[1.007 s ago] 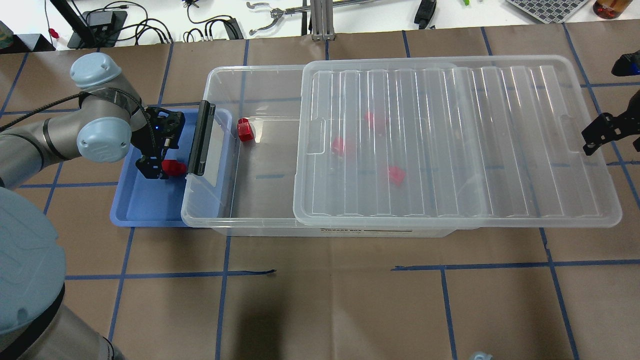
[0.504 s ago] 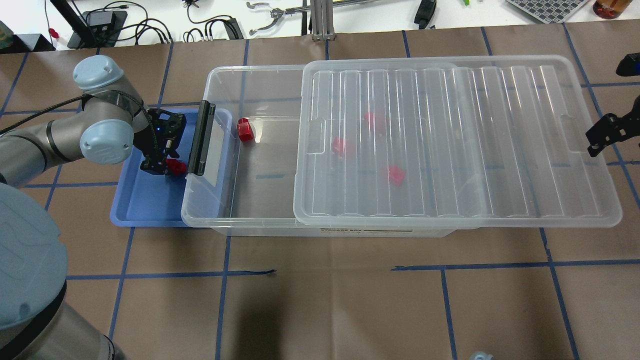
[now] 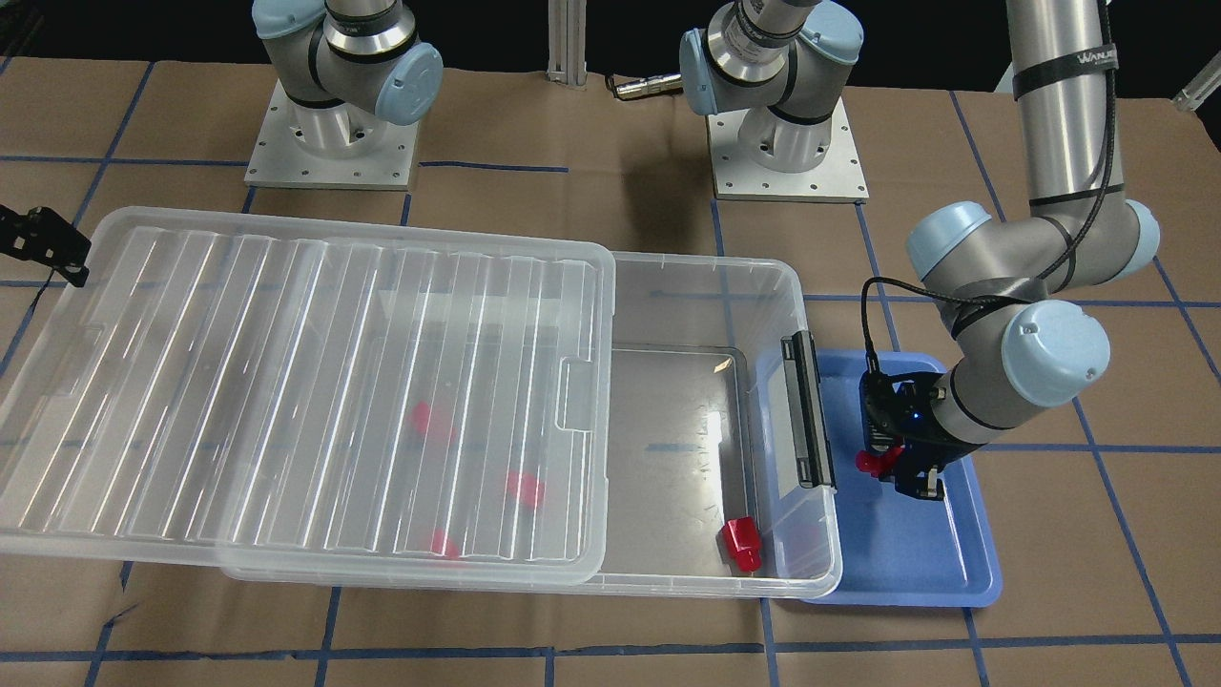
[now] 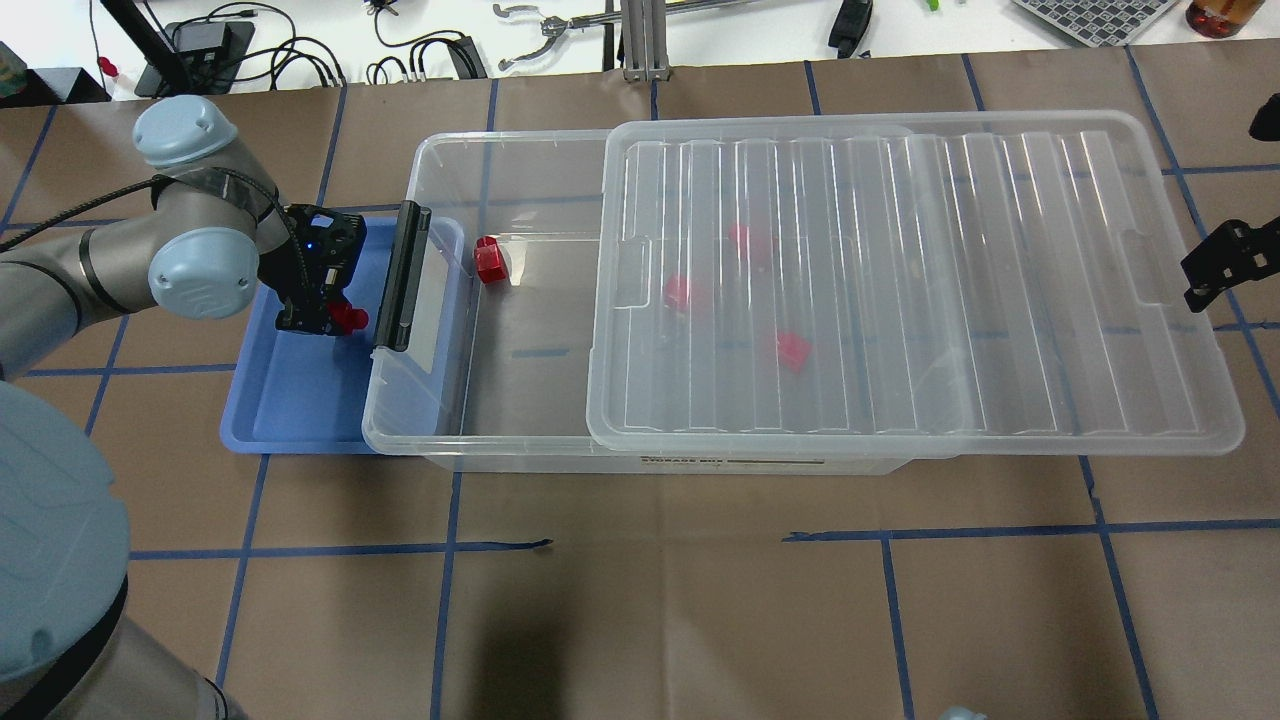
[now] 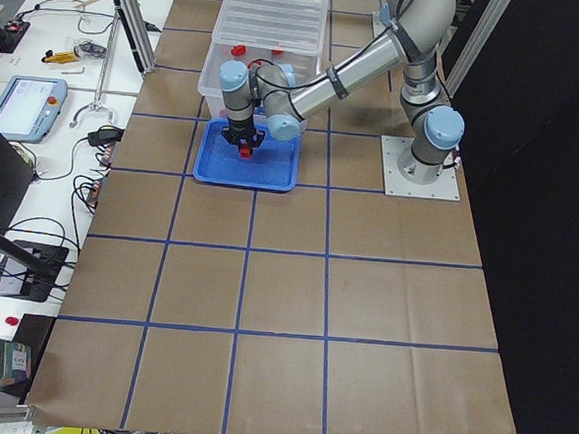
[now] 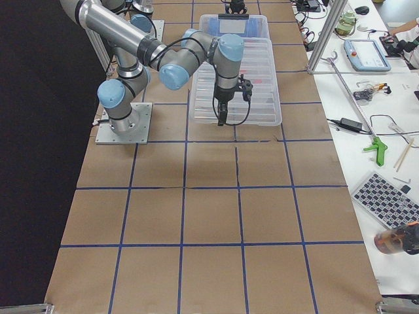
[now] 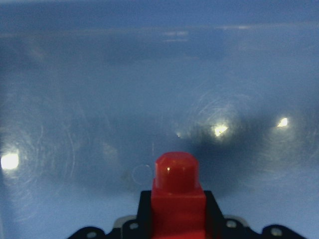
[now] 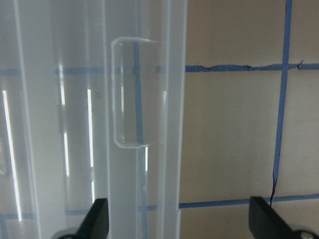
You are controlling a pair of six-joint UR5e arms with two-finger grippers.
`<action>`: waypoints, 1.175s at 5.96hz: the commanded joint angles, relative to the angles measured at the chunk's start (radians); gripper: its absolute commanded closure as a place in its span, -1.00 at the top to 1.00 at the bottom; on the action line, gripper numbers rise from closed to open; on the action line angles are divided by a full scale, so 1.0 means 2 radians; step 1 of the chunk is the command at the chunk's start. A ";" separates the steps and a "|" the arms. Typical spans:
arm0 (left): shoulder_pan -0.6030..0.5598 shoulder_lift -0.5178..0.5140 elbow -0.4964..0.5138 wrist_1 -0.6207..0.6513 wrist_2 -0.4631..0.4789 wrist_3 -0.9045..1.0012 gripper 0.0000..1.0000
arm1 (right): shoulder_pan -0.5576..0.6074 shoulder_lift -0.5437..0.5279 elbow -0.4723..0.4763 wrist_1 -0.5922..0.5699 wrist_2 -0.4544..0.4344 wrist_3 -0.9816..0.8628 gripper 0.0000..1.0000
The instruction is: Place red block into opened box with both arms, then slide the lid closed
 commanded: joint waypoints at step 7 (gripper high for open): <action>-0.101 0.106 0.095 -0.229 -0.007 -0.166 -0.99 | 0.235 0.038 -0.194 0.194 0.065 0.235 1.00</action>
